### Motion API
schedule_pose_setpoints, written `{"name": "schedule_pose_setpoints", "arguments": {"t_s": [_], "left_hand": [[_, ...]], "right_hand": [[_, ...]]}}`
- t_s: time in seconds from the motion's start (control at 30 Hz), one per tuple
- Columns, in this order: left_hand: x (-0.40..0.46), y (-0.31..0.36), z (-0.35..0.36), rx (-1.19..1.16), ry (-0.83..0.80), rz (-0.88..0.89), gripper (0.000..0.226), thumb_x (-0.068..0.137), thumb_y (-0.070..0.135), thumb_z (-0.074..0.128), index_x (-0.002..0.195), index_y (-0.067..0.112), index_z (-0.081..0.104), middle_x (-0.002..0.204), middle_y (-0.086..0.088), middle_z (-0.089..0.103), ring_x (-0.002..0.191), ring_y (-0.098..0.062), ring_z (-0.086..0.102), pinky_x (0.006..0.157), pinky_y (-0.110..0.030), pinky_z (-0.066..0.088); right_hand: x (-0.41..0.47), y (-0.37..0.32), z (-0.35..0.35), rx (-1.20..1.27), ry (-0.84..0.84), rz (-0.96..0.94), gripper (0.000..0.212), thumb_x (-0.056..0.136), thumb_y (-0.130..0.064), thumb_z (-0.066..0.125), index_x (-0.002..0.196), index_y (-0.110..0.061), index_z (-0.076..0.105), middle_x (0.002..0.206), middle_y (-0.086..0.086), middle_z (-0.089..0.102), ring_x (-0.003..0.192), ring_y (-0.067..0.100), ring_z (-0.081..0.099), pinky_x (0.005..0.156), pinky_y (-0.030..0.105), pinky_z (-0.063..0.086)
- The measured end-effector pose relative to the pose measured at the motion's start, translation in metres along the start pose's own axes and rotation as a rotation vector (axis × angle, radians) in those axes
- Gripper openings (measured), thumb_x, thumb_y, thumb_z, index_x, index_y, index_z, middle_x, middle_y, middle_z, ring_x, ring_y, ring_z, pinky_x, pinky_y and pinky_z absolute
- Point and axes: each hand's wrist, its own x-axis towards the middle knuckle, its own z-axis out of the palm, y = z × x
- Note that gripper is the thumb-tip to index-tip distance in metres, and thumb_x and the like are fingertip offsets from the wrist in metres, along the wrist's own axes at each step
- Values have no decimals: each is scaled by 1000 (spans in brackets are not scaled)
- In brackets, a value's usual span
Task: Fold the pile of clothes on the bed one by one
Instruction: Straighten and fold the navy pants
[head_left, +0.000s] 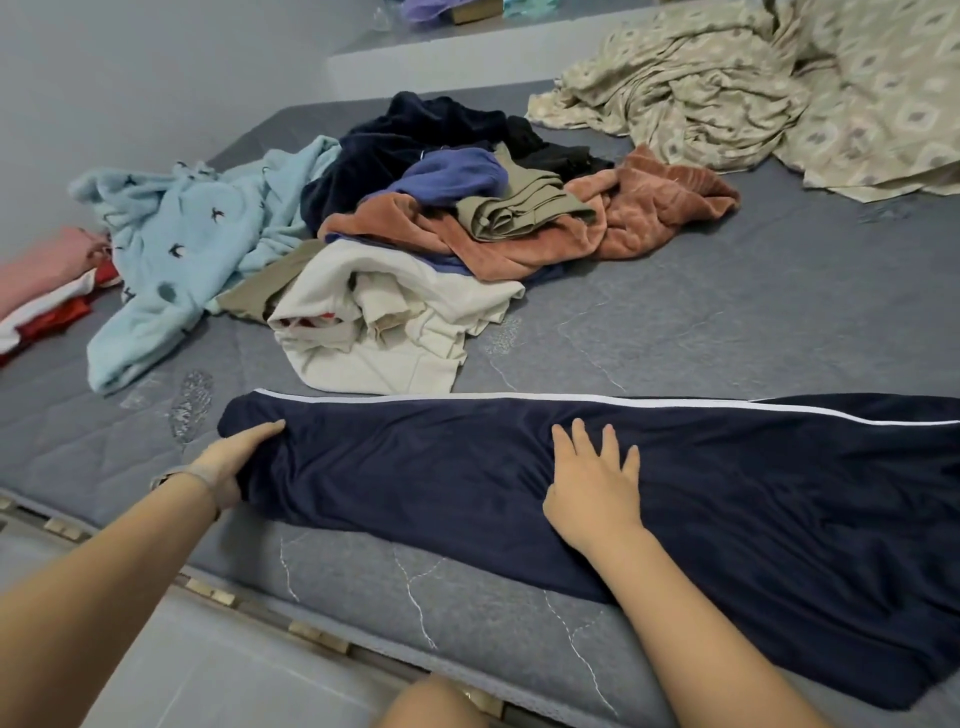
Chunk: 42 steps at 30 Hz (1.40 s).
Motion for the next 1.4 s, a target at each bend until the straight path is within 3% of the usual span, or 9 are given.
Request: {"name": "schedule_pose_setpoints", "arguments": {"t_s": [0.23, 0.37, 0.5, 0.7, 0.8, 0.9, 1.07, 1.23, 1.4], "left_hand": [[-114, 42, 67, -257, -240, 283, 43, 83, 31, 72, 122, 15, 61, 114, -8, 68, 104, -25, 64, 94, -41, 50], [-199, 60, 132, -314, -429, 402, 28, 86, 24, 67, 112, 14, 65, 98, -6, 69, 86, -19, 65, 74, -31, 52], [-286, 38, 222, -236, -575, 642, 15, 90, 13, 62, 105, 19, 64, 100, 3, 70, 91, -8, 65, 82, -22, 50], [-364, -40, 325, 189, -806, 747, 34, 86, 43, 61, 117, 39, 48, 114, 16, 63, 111, -1, 58, 95, -20, 43], [-371, -76, 350, 808, -727, 660, 48, 69, 79, 41, 110, 53, 42, 139, 12, 45, 143, -25, 20, 114, -56, 12], [-375, -89, 358, 949, -614, 608, 52, 88, 70, 25, 125, 45, 51, 160, 6, 13, 147, -23, -11, 111, -62, -10], [-367, -102, 364, 1031, -354, 1208, 53, 89, 61, 19, 140, 51, 29, 160, 12, 5, 147, -14, -12, 113, -54, -13], [-350, -123, 374, 1326, -517, 1364, 81, 71, 83, -5, 146, 52, -1, 150, 20, -18, 147, -14, -13, 116, -52, -13], [-345, -119, 370, 1282, -738, 1286, 101, 54, 99, 1, 144, 53, -3, 154, 18, -16, 144, -11, -20, 113, -50, -20]], "right_hand": [[-5, 7, -11, 472, 217, -126, 50, 89, -13, 50, 139, -17, 44, 141, 2, 48, 137, 23, 35, 117, 39, 19], [-30, 17, -33, 1048, 211, 62, 47, 97, -24, 50, 142, -16, 38, 124, -9, 57, 109, 8, 52, 83, 5, 35], [-50, 60, -46, 1542, 232, 317, 49, 100, -43, 40, 142, -19, 38, 116, -8, 59, 121, 16, 52, 107, 35, 39], [-79, 147, -64, 2037, 258, 446, 55, 98, -54, 31, 142, -21, 40, 134, 8, 55, 119, 28, 55, 98, 47, 46], [-84, 178, -54, 1914, 315, 599, 68, 83, -68, 44, 127, -19, 58, 124, 5, 63, 112, 25, 60, 103, 45, 44], [-89, 212, -40, 1657, 431, 682, 59, 73, -64, 48, 115, -25, 64, 114, -6, 65, 110, 19, 59, 102, 44, 44], [-103, 252, -47, 1318, 718, 544, 26, 79, -19, 61, 104, -23, 63, 104, -4, 69, 100, 16, 64, 92, 31, 50], [-122, 297, -43, 463, 1074, 729, 56, 68, -7, 71, 121, -18, 59, 128, 4, 56, 119, 31, 43, 96, 47, 33], [-128, 325, -31, 513, 901, 911, 85, 65, -28, 84, 138, -17, 41, 149, 16, 28, 132, 39, 27, 105, 53, 25]]}}
